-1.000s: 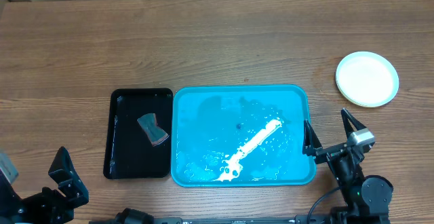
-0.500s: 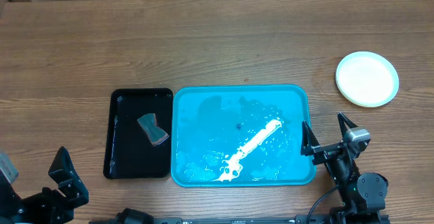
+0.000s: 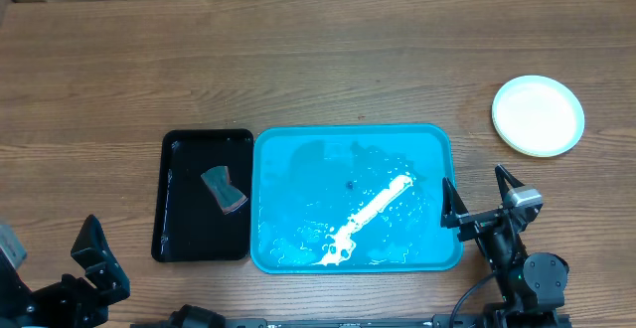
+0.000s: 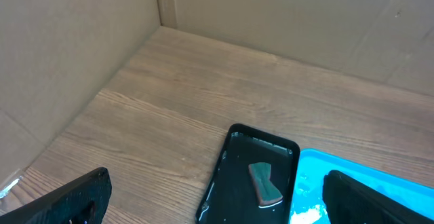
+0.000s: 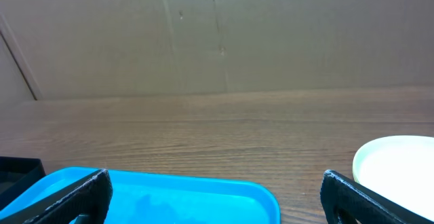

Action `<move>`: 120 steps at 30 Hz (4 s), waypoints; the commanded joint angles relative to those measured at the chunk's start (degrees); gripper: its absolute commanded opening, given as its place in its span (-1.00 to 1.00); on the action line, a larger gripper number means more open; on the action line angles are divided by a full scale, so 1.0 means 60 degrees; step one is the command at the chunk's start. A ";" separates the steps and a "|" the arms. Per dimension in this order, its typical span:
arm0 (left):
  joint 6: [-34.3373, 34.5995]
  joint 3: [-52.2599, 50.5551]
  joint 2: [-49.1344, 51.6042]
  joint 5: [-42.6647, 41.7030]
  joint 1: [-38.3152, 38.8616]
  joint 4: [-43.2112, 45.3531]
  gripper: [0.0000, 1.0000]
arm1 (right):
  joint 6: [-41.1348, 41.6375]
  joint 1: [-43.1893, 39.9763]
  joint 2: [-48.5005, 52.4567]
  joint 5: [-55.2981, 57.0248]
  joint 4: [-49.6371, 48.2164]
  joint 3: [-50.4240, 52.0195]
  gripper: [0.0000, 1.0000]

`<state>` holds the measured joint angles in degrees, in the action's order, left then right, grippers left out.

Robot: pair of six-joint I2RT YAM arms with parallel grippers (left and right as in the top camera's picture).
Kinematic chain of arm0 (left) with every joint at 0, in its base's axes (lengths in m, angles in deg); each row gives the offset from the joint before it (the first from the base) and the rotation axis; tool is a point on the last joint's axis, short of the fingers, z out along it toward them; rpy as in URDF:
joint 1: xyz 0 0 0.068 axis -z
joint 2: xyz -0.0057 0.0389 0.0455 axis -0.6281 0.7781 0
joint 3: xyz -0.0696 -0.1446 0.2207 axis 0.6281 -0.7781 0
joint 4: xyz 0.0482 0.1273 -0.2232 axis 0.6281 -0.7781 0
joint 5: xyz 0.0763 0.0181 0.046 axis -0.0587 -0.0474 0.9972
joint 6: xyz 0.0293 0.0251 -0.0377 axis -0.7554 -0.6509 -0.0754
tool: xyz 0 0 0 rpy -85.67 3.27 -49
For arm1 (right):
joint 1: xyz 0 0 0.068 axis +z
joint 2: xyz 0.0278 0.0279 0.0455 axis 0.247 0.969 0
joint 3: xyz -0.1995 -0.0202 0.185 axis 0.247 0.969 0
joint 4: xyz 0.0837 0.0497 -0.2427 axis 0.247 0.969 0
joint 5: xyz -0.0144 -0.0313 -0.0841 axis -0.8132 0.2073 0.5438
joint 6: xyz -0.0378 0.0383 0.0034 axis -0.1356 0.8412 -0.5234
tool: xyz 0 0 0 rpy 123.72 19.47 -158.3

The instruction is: Clean dirty plates on tray and stack at the side

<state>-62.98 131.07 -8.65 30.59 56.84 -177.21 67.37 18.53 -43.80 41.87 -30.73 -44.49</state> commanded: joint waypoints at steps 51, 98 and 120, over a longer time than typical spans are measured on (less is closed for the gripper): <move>-0.0364 -1.0582 -0.3679 -0.4725 -0.2852 1.3311 1.00 | 0.0000 0.0051 -0.0087 0.0120 -0.0047 0.0102 0.99; -0.0076 -1.8582 -0.7981 -0.5340 -0.3676 1.5402 1.00 | 0.0000 0.0051 -0.0087 0.0120 -0.0047 0.0102 0.99; -0.0255 -1.8582 -0.7967 -0.5373 -0.3672 1.5402 1.00 | 0.0000 0.0051 -0.0087 0.0120 -0.0051 0.0102 0.99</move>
<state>-64.10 19.79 -55.84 -1.03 35.12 -84.86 67.37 18.53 -43.80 42.01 -30.75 -44.49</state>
